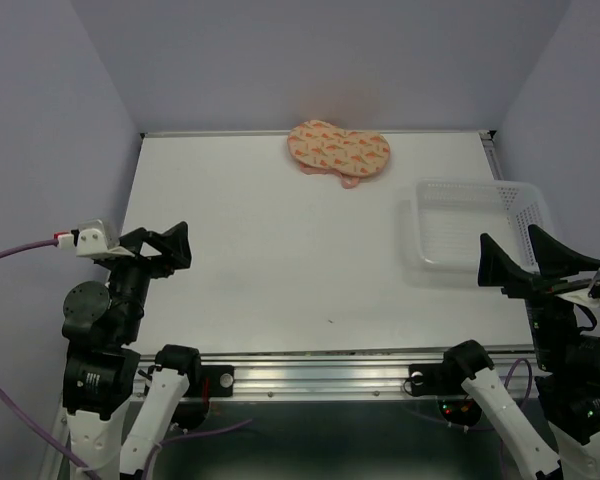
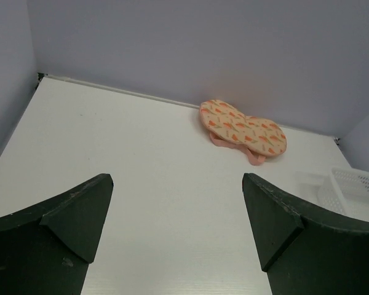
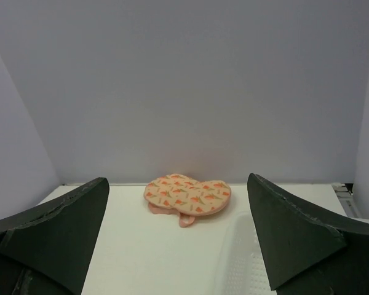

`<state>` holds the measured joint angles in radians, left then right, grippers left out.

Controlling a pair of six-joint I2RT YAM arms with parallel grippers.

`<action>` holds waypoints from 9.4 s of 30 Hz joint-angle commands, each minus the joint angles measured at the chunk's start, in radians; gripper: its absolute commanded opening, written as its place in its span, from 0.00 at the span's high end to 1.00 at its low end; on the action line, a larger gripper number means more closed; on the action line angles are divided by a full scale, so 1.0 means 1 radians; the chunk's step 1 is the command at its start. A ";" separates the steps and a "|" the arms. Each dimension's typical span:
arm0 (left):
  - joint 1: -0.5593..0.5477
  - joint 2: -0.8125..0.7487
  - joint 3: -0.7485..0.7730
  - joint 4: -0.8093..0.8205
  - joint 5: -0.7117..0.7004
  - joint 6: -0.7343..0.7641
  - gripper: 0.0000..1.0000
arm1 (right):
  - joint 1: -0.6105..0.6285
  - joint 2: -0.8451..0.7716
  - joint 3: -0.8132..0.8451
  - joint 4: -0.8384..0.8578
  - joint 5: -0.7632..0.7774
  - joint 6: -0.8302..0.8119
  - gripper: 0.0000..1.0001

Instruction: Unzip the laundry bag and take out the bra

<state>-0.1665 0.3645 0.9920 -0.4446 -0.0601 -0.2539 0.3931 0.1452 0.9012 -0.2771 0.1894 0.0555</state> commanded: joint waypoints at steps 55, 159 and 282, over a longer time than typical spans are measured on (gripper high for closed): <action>-0.197 2.068 0.896 0.803 0.002 -0.485 0.02 | 0.004 0.146 -0.177 0.013 -0.237 0.182 0.00; -0.274 1.056 -0.033 0.733 0.028 -0.214 0.01 | 0.612 1.151 -0.143 0.291 -0.081 0.346 0.00; -0.558 0.474 -0.794 0.679 -0.238 -0.996 0.07 | 0.391 0.559 -0.509 0.266 -0.177 0.412 0.00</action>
<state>-0.8009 0.8036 0.2562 0.0666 -0.3523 -1.2289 0.7914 0.7025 0.3916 -0.0769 0.0708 0.4908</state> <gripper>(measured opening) 0.924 0.998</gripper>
